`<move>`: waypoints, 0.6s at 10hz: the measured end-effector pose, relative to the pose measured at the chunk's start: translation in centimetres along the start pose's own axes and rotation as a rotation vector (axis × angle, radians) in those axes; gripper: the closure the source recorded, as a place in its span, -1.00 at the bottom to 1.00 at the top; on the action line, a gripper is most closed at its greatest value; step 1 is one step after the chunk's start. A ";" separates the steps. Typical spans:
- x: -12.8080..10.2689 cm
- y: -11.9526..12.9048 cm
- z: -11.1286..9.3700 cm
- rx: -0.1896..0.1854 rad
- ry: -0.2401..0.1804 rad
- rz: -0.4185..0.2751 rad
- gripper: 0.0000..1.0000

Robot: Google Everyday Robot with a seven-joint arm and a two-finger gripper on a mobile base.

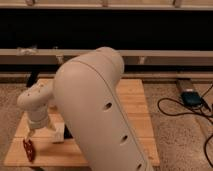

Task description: Place the pepper on the white sponge

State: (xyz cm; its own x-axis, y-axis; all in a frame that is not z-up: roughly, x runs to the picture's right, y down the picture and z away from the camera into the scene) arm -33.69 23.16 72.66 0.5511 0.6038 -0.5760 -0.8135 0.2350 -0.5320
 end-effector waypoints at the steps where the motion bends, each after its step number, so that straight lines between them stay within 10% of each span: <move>1: 0.3 1.0 -0.2 0.021 -0.003 -0.029 -0.60; 6: 0.2 4.4 1.2 0.109 0.011 -0.124 -0.60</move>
State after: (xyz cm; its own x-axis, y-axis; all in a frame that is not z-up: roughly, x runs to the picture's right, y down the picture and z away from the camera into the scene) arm -37.33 25.24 70.96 0.6498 0.5572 -0.5170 -0.7542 0.3884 -0.5294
